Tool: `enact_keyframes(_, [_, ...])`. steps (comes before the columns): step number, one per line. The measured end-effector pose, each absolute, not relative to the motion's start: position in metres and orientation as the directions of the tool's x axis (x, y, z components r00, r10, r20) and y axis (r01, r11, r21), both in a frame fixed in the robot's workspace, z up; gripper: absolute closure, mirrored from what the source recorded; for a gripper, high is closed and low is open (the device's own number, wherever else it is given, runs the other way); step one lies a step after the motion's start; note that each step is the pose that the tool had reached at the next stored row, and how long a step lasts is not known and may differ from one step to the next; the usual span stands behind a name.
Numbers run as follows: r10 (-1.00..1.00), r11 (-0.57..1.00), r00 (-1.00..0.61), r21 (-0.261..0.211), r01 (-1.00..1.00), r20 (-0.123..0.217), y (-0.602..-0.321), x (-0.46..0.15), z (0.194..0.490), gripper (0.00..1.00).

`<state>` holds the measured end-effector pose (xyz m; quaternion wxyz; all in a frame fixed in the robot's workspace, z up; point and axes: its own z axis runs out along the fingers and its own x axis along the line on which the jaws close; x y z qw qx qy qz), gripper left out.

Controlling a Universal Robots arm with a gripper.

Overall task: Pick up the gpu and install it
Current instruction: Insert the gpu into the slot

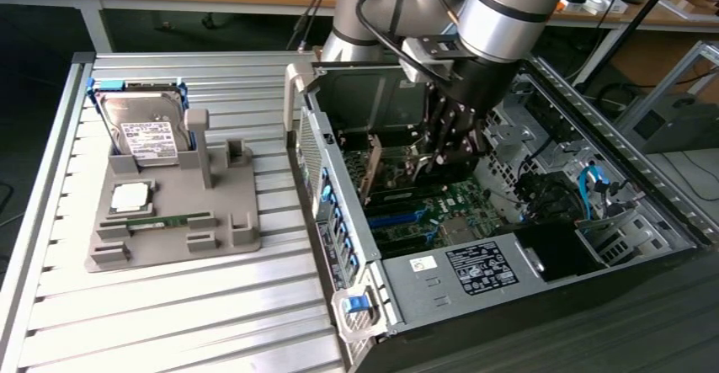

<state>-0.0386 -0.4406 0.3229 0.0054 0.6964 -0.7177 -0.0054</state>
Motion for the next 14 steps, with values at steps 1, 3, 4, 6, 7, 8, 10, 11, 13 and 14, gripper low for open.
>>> enact_keyframes(1, [-1.000, 0.030, -0.030, 0.015, -0.999, -0.002, -0.441, -0.039, 0.322, 0.73])
enact_keyframes(3, [-0.999, 0.030, -0.030, 0.016, -0.999, -0.011, -0.443, -0.039, 0.321, 0.73])
enact_keyframes(4, [-0.999, 0.030, -0.030, 0.016, -0.999, -0.019, -0.444, -0.039, 0.321, 0.73])
enact_keyframes(6, [-0.999, 0.030, -0.030, 0.016, -0.999, -0.031, -0.445, -0.039, 0.320, 0.73])
enact_keyframes(7, [-0.999, 0.030, -0.030, 0.016, -0.999, -0.035, -0.446, -0.039, 0.320, 0.73])
enact_keyframes(8, [-0.999, 0.030, -0.030, 0.016, -0.999, -0.036, -0.448, -0.039, 0.320, 0.73])
enact_keyframes(10, [-0.999, 0.030, -0.030, 0.016, -0.999, -0.036, -0.451, -0.040, 0.320, 0.73])
enact_keyframes(11, [-0.999, 0.030, -0.030, 0.016, -0.999, -0.036, -0.452, -0.040, 0.319, 0.73])
enact_keyframes(13, [-0.999, 0.030, -0.030, 0.016, -0.999, -0.036, -0.454, -0.042, 0.319, 0.73])
enact_keyframes(14, [-0.999, 0.029, -0.030, 0.016, -0.999, -0.036, -0.455, -0.042, 0.319, 0.73])
